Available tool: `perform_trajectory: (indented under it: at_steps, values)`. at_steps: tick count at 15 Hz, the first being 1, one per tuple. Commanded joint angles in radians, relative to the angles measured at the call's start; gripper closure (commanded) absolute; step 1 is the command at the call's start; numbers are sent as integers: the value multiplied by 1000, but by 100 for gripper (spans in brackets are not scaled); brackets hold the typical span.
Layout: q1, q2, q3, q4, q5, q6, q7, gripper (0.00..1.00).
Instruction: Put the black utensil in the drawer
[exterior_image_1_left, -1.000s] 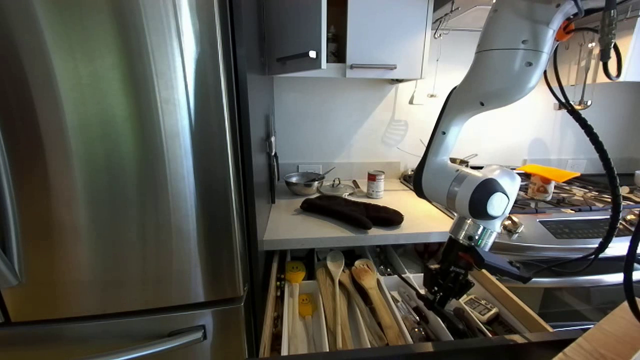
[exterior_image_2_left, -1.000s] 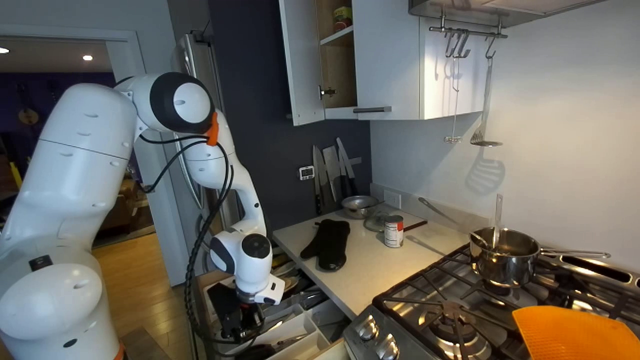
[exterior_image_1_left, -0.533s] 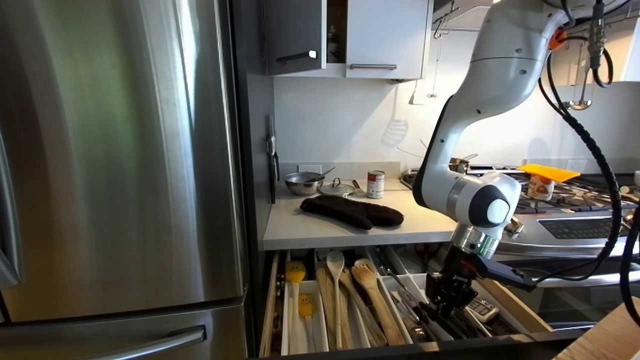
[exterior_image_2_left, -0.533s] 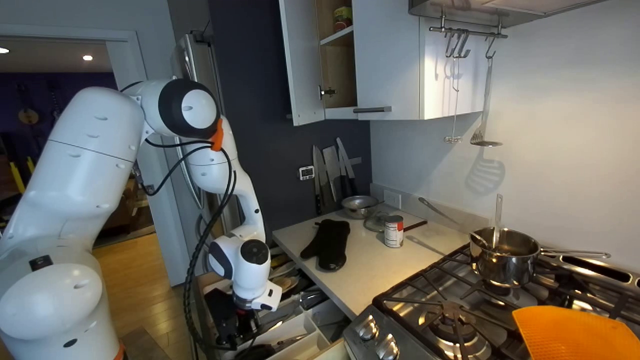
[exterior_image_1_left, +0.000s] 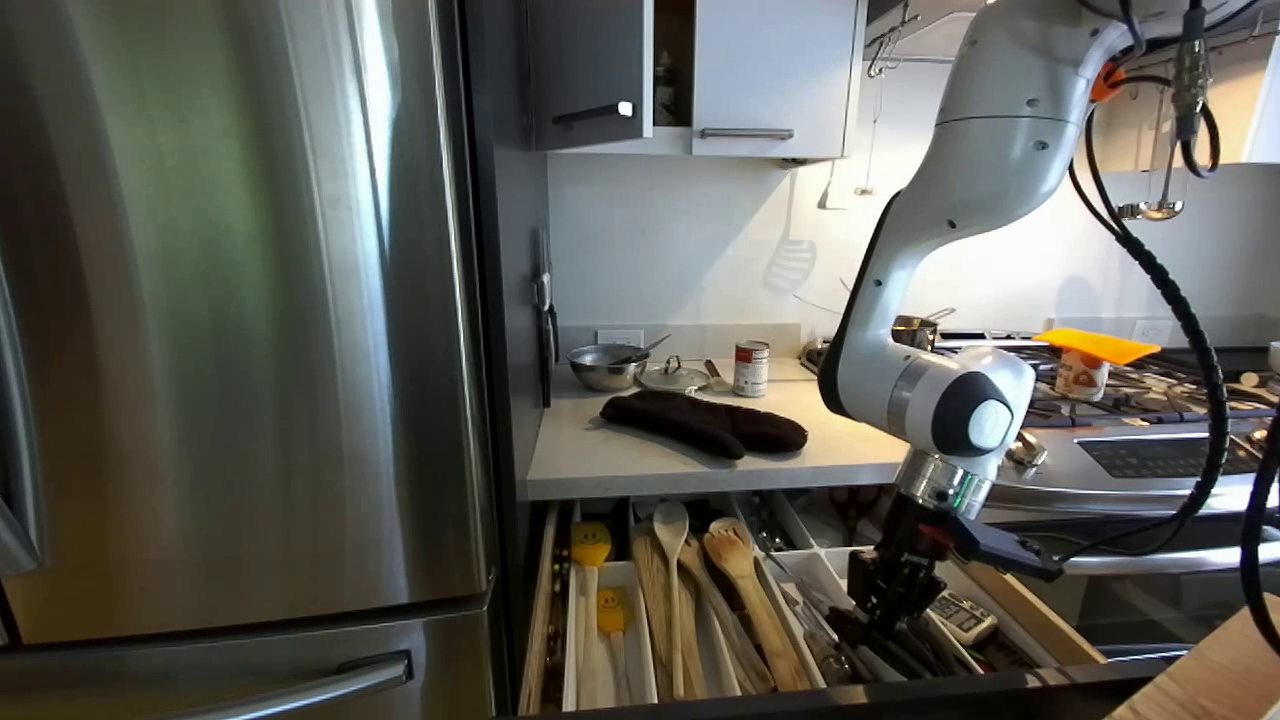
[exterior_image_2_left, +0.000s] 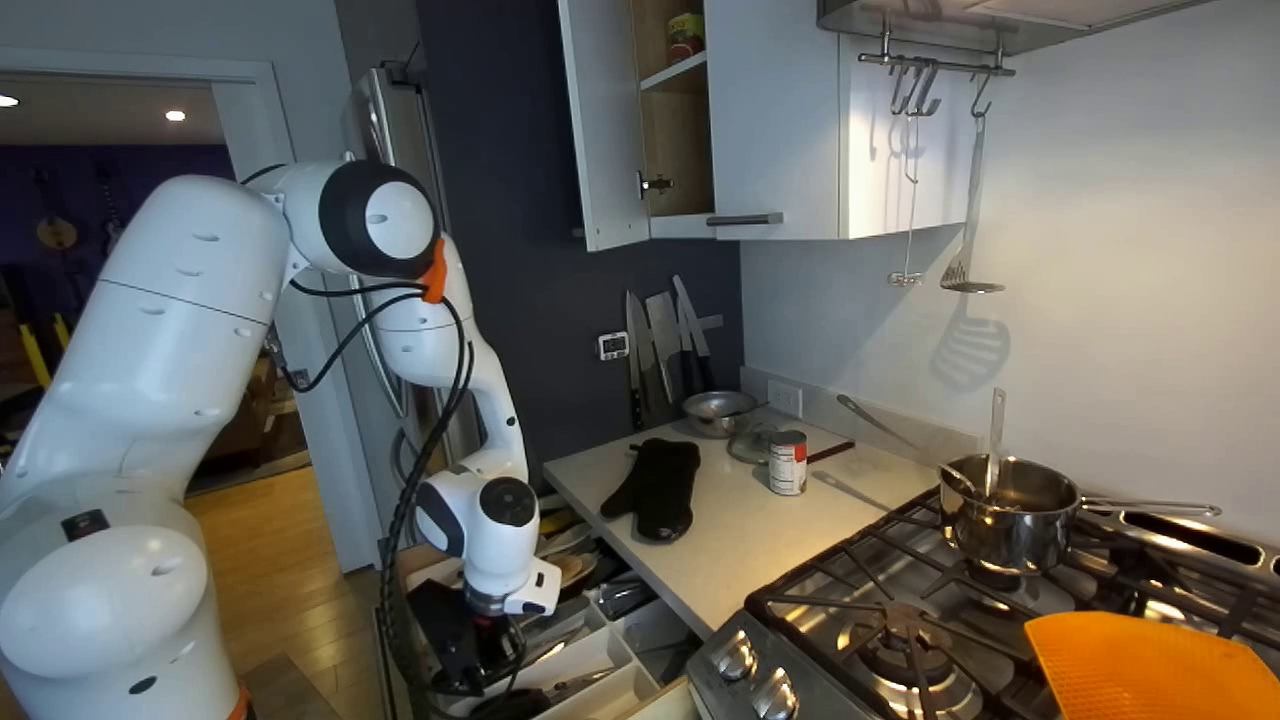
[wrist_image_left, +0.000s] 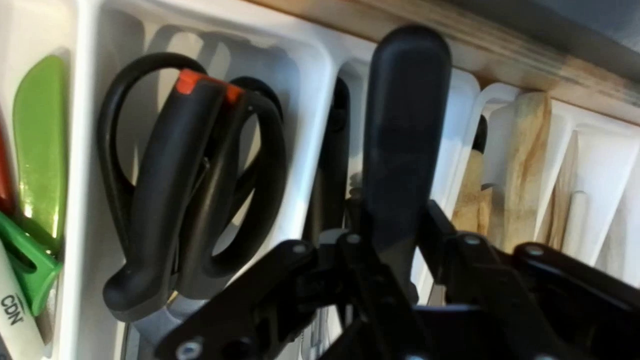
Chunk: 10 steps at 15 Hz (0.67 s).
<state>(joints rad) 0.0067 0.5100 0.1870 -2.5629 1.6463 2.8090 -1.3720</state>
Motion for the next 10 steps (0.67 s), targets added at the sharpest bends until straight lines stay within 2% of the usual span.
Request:
perform_trajectory:
  at_steps: [1, 10]
  values:
    - [22, 20, 4, 7, 38, 42, -29, 92]
    - [39, 52, 6, 17, 43, 111, -10, 92]
